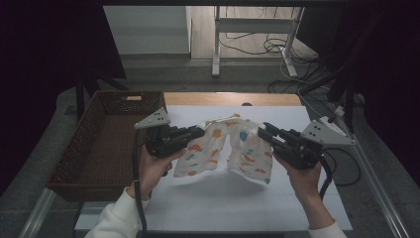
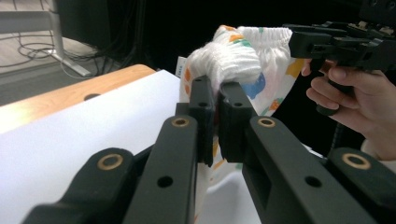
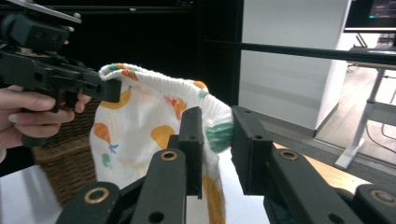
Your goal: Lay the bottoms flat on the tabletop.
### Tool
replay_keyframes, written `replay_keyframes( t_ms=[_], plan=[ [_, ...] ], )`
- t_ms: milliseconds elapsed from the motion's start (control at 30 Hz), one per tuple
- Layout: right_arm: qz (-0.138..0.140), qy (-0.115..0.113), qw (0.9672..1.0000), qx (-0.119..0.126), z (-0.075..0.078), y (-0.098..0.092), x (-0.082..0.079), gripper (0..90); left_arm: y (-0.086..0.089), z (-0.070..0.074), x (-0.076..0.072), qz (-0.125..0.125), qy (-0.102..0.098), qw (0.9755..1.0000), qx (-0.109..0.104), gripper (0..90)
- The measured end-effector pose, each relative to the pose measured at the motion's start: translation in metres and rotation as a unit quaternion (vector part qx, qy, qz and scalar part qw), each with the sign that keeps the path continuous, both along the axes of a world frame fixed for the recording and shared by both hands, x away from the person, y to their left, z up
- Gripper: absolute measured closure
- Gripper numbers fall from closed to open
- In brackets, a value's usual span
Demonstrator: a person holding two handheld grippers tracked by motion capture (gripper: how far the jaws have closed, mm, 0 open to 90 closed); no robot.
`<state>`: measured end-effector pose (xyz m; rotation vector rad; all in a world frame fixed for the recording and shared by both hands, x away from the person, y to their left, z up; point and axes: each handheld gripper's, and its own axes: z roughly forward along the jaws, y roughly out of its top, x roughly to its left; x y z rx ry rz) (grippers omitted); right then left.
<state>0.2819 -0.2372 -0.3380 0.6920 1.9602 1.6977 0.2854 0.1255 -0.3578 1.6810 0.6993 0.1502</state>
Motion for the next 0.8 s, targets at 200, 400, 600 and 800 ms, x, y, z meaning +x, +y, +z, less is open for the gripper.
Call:
replay_keyframes(
  t_ms=[200, 400, 600, 800],
  plan=[
    [0.023, -0.005, 0.9997, 0.002, 0.013, -0.001, -0.028, 74.2, 0.006, 0.007, -0.024, -0.014, -0.01, 0.9998, 0.004, 86.0],
    [0.008, -0.001, 0.9995, -0.029, 0.001, 0.0, -0.022, 74.2, 0.003, -0.015, -0.012, -0.006, 0.027, 0.9995, 0.015, 85.9],
    [-0.008, 0.05, 0.9978, -0.041, -0.031, -0.003, 0.014, 74.1, -0.005, -0.041, 0.02, 0.015, 0.056, 0.9973, 0.045, 85.9],
    [-0.025, 0.065, 0.9958, -0.059, -0.044, -0.004, 0.035, 74.2, -0.013, -0.052, 0.038, 0.022, 0.064, 0.9964, 0.052, 85.8]
  ],
)
